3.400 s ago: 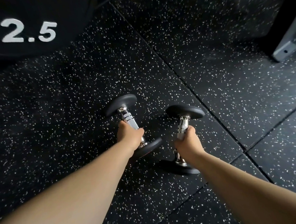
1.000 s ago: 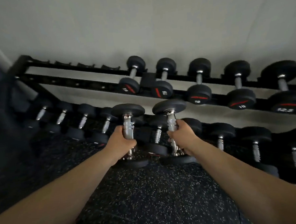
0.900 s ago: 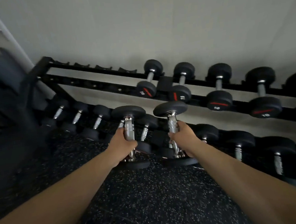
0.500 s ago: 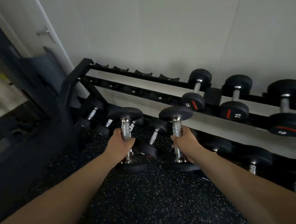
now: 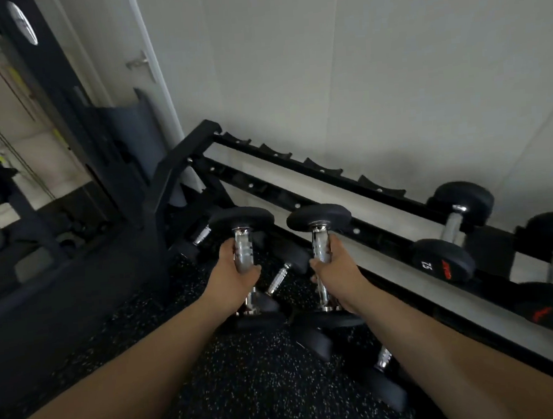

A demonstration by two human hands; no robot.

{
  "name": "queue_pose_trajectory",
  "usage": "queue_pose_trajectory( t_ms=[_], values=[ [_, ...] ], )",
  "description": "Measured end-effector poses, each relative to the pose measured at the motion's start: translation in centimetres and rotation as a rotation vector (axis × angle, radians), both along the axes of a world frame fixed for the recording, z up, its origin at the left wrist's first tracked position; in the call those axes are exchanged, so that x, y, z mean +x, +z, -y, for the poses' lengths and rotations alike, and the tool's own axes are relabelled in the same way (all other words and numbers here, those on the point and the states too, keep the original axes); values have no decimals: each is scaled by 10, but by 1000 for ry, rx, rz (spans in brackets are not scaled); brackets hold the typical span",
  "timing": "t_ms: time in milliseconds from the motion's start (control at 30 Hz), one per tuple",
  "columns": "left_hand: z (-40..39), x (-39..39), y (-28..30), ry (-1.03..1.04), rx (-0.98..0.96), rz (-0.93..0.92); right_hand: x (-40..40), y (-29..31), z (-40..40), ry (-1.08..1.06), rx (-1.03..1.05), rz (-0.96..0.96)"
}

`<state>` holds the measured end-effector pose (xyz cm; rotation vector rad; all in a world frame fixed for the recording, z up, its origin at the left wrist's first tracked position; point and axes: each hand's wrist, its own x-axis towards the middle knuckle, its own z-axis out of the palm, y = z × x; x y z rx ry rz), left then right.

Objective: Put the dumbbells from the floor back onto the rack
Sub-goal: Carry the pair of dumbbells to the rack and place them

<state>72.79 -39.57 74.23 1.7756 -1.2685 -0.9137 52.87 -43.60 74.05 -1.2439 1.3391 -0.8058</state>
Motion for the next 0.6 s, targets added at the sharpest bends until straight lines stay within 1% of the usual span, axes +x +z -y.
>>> queue_pose_trajectory(
  t_ms=[167, 300, 467, 600],
  values=[
    [45, 41, 9, 42, -33, -14, 47, 8, 50, 34, -37, -12],
    [86, 89, 10, 39, -66, 3, 96, 7, 88, 30, -43, 13],
    [150, 160, 7, -66, -30, 2, 161, 3, 139, -26, -23, 34],
    [205, 208, 7, -146, -49, 56, 207, 4, 177, -106, 15, 35]
  ],
)
